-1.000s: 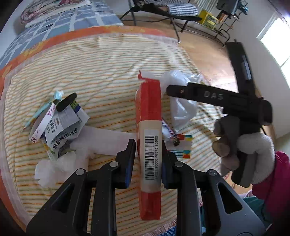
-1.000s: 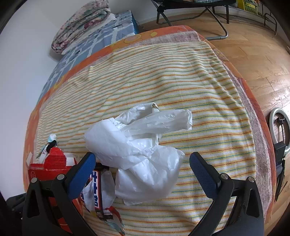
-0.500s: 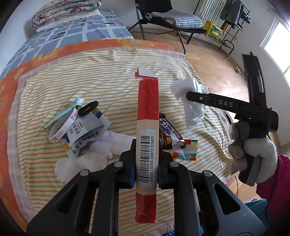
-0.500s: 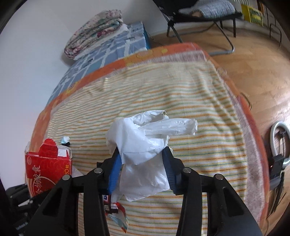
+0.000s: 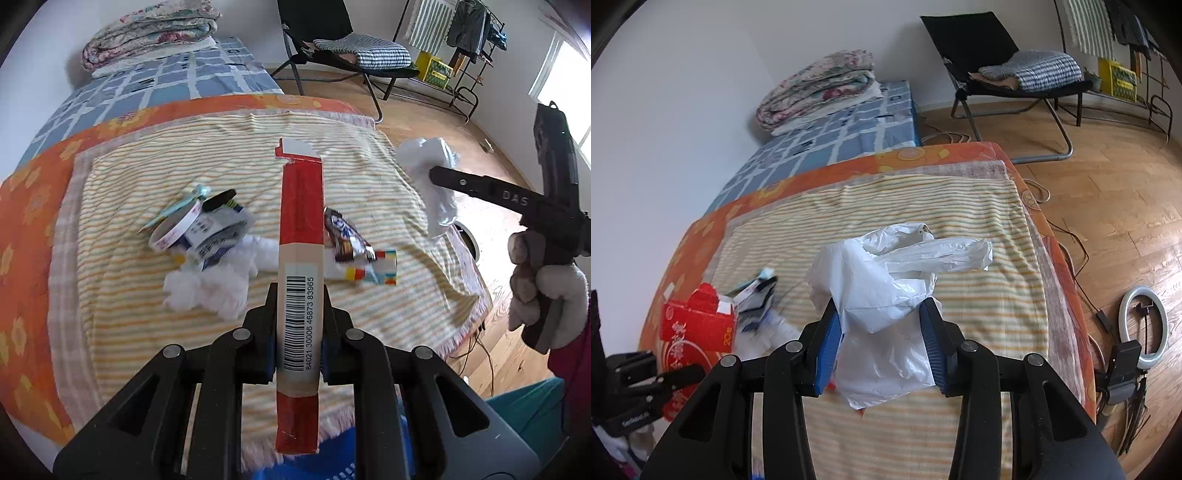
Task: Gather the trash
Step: 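Carry the red box and white bag with both tools over the blue basket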
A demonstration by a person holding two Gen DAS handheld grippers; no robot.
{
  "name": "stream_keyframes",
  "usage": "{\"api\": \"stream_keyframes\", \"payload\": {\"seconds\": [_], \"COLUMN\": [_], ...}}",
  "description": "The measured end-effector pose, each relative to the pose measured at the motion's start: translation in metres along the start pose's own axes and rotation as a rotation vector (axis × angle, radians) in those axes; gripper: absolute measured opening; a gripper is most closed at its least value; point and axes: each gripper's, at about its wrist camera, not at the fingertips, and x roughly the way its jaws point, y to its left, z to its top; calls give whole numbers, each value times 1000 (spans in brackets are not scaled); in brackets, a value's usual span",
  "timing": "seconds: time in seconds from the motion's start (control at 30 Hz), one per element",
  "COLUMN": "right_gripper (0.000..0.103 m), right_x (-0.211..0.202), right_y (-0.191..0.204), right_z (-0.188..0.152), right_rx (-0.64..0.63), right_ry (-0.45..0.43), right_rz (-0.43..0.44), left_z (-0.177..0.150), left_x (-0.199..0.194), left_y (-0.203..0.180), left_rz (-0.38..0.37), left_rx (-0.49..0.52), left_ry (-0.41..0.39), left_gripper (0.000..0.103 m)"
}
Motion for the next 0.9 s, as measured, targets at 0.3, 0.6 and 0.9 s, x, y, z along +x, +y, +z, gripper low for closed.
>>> {"api": "stream_keyframes", "payload": {"seconds": [0.3,0.6,0.9], "right_gripper": [41,41,41], "right_x": [-46,-80,-96], "right_y": [38,57,75], "right_z": [-53,-114,-173], "right_rx": [-115,-171,-225], "right_ry": [23,60,109], "right_rz": [40,73,87], "left_z": [-48,-103,-150], "left_x": [-44,-68,-62], "left_y": [0,-7,-26], "left_rz": [15,26,17], "left_rx": [-6,-2,28], "left_ry": [-20,-14,27], "left_gripper": [15,15,16]}}
